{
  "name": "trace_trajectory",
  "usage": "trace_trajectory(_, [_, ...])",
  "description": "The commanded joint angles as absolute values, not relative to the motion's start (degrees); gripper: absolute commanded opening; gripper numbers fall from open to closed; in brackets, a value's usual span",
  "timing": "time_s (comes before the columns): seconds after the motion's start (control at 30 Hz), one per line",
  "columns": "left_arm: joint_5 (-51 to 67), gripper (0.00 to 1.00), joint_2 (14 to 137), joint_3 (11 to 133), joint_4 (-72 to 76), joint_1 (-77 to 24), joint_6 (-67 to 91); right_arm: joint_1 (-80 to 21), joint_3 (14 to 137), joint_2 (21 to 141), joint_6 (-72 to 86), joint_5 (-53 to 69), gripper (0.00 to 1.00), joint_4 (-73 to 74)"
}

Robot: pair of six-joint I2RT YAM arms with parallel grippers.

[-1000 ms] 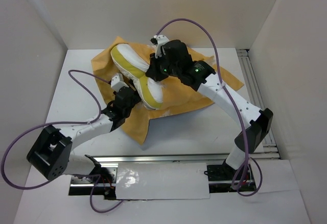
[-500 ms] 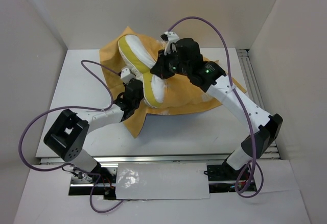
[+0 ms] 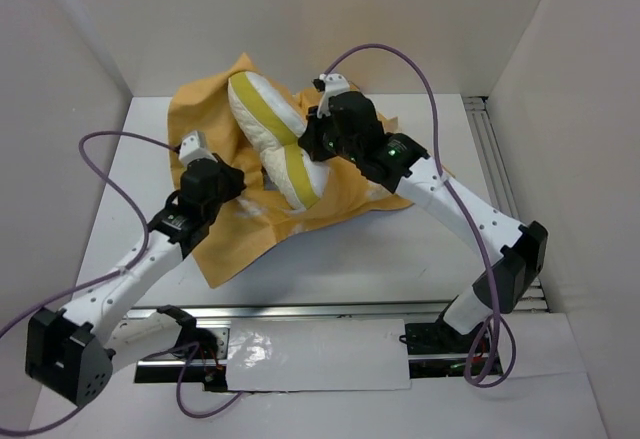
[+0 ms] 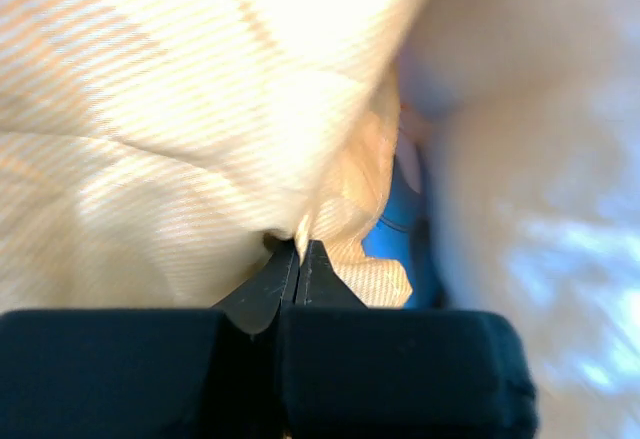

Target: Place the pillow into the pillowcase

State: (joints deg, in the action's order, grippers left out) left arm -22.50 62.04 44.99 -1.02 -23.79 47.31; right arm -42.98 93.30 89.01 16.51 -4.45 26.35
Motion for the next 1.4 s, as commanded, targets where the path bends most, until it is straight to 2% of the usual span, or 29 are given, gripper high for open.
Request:
trace_trajectory(0.0, [-19.18, 0.0, 56.17, 45.52, -9.12, -20.83, 41.06, -41.92, 90.01, 92.72, 15.29, -19.84, 0.0, 27.95])
trace_trajectory(0.1, [-14.35, 0.0, 54.58, 46.93, -12.64, -19.07, 39.2, -42.45, 90.0, 95.44, 15.29, -24.06, 0.0, 28.83])
trace_trajectory(0.2, [-10.82, 0.0, 54.05, 46.93, -13.18, -18.55, 37.71, -43.76, 90.53, 98.52, 14.77, -23.3, 0.0, 28.83])
trace_trajectory(0.43, [-16.95, 0.0, 51.42, 49.04, -21.17, -17.94, 37.71, -45.62, 93.16, 105.46, 15.29, -29.0, 0.0, 31.29])
trace_trajectory(0.57, [-18.72, 0.0, 48.43, 49.75, -23.73, -17.23, 41.3, -46.14, 92.37, 107.56, 15.29, -27.77, 0.0, 31.2])
trace_trajectory(0.63, [-21.0, 0.04, 47.29, 51.15, -25.04, -16.7, 41.31, -46.14, 92.37, 109.33, 16.0, -31.19, 0.0, 33.3])
trace_trajectory(0.77, [-22.94, 0.06, 47.29, 53.44, -31.19, -15.39, 43.58, -46.14, 91.85, 111.0, 16.7, -34.37, 0.0, 34.01])
trace_trajectory(0.93, [-21.09, 0.2, 47.19, 54.05, -33.4, -14.77, 44.91, -46.66, 91.23, 112.76, 17.22, -32.26, 0.0, 33.49])
trace_trajectory(0.97, [-19.79, 0.28, 47.2, 54.05, -34.01, -14.24, 44.91, -46.67, 90.62, 113.29, 17.23, -31.47, 0.0, 33.49])
trace_trajectory(1.0, [-19.08, 0.29, 47.89, 54.05, -34.01, -14.24, 44.91, -47.28, 90.62, 113.29, 17.23, -30.86, 0.0, 32.36])
trace_trajectory(1.13, [-17.14, 0.28, 51.32, 52.92, -32.88, -14.24, 44.38, -49.21, 90.09, 113.29, 15.3, -23.84, 0.0, 27.79])
trace_trajectory(1.17, [-16.53, 0.27, 53.24, 52.91, -32.87, -14.24, 44.38, -49.22, 89.39, 114.07, 15.29, -18.86, 0.0, 26.9])
trace_trajectory(1.37, [-8.63, 0.12, 59.06, 48.88, -26.92, -14.24, 41.67, -48.6, 88.16, 116.19, 16.34, -6.54, 0.0, 22.86])
